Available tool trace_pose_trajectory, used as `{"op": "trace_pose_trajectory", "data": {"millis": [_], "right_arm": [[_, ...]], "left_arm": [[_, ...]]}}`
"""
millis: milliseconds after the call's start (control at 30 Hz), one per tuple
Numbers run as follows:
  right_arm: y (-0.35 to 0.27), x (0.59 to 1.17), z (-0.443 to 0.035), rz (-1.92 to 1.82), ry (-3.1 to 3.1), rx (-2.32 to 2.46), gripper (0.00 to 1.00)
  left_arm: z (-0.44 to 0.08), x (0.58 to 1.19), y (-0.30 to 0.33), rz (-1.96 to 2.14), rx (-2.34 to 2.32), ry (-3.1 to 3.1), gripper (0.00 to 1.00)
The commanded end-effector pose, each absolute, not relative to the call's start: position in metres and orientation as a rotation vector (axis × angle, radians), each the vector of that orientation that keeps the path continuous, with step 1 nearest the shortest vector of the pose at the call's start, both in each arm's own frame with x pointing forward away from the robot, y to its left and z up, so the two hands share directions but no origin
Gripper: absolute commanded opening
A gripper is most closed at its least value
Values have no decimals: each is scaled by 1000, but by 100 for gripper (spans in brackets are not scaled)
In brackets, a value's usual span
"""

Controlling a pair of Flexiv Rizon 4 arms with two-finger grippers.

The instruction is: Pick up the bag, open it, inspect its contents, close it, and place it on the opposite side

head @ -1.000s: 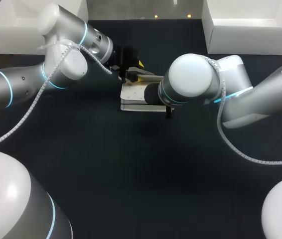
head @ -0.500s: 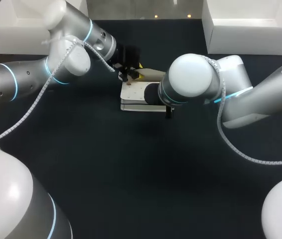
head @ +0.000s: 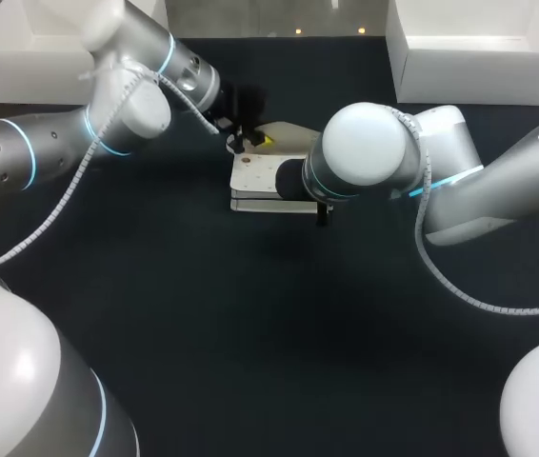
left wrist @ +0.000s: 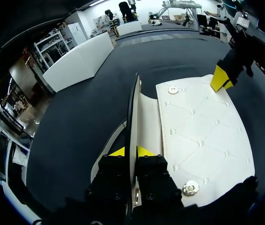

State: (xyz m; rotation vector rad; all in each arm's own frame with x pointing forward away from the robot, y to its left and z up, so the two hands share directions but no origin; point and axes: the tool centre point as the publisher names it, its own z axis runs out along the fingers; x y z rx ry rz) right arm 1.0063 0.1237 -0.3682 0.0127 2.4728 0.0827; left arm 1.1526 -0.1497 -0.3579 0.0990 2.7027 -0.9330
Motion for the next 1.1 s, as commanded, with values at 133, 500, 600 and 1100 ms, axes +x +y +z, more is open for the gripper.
{"op": "trace_pose_trajectory", "data": {"millis": [133, 500, 600, 1100], "right_arm": [[125, 1005, -367, 70, 2471, 8, 10], [123, 989, -316, 112, 2532, -17, 100], [123, 988, -299, 103, 2522, -25, 100], [129, 1006, -257, 28, 2459, -94, 0]], "left_arm": [[-349, 1159, -148, -963, 101, 2715, 0], [-306, 1160, -144, -967, 79, 2734, 0], [-291, 1159, -142, -970, 76, 2737, 0], [-242, 1127, -130, -993, 133, 2711, 0]]}}
